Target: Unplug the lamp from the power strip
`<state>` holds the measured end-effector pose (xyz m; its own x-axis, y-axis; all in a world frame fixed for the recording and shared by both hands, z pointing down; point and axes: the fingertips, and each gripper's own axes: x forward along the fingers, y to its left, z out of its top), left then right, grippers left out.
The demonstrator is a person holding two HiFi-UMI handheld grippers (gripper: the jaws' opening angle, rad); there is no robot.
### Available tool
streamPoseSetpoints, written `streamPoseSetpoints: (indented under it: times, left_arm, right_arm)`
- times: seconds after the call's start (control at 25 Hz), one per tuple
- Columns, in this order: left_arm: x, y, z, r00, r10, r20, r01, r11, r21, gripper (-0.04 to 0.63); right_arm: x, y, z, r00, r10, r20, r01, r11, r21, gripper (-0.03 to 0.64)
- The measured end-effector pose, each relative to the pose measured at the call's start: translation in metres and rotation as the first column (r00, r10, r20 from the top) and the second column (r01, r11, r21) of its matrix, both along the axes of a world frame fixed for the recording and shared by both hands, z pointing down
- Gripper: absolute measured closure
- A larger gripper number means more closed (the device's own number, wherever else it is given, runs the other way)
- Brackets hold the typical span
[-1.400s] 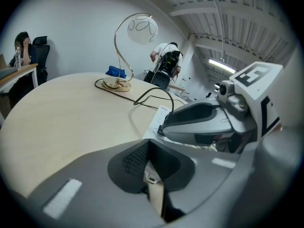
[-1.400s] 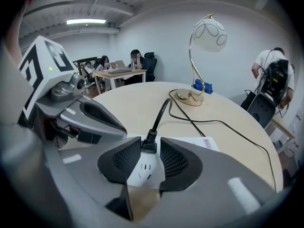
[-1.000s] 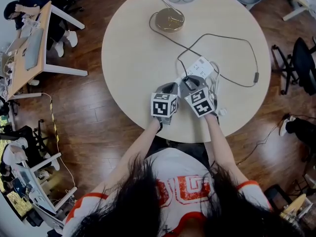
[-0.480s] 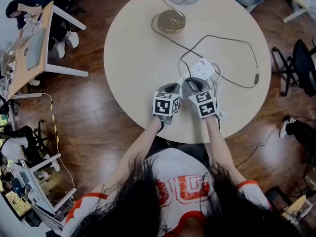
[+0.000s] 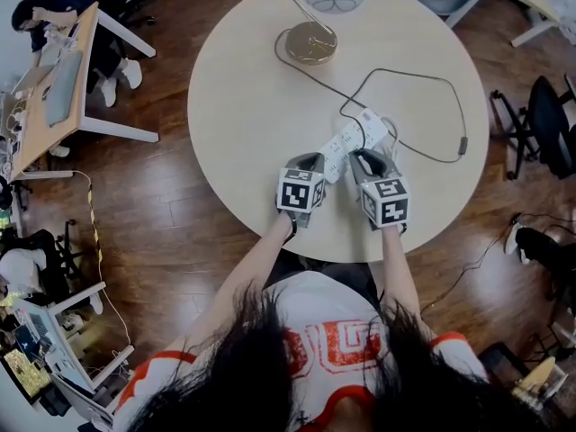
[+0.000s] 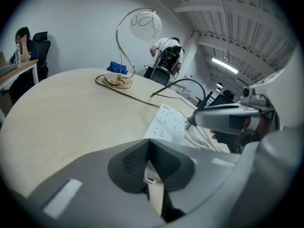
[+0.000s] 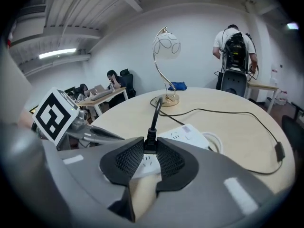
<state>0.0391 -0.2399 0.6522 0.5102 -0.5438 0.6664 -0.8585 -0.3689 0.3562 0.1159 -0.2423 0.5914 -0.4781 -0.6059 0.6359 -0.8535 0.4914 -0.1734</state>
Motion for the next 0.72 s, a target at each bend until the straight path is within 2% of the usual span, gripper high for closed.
streamPoseSetpoints:
  times: [0.32,0.52,0.72]
  left_arm:
    - [0.000,-0.002,0.001,1.000,-0.011,-0.011,0.012,1.000,0.011,0.595]
    - [-0.005,0.012,-0.003,0.998,0.056,0.030,-0.057,0.998,0.013,0.595]
    - [-0.018,0.028,-0.023,0.999,0.006,-0.038,-0.005,0.999,0.036,0.595]
  right_arm:
    - [0.024,0.037,0.031,0.995,0.043,-0.085,-0.053,0.992,-0.110,0.529]
    - [0.024,0.049,0.052,0.987,0.003,-0.162,-0.027,0.988,-0.151,0.529]
    - [0.023,0.051,0.069,0.981,0.003,-0.195,-0.034,0.987,-0.158,0.525]
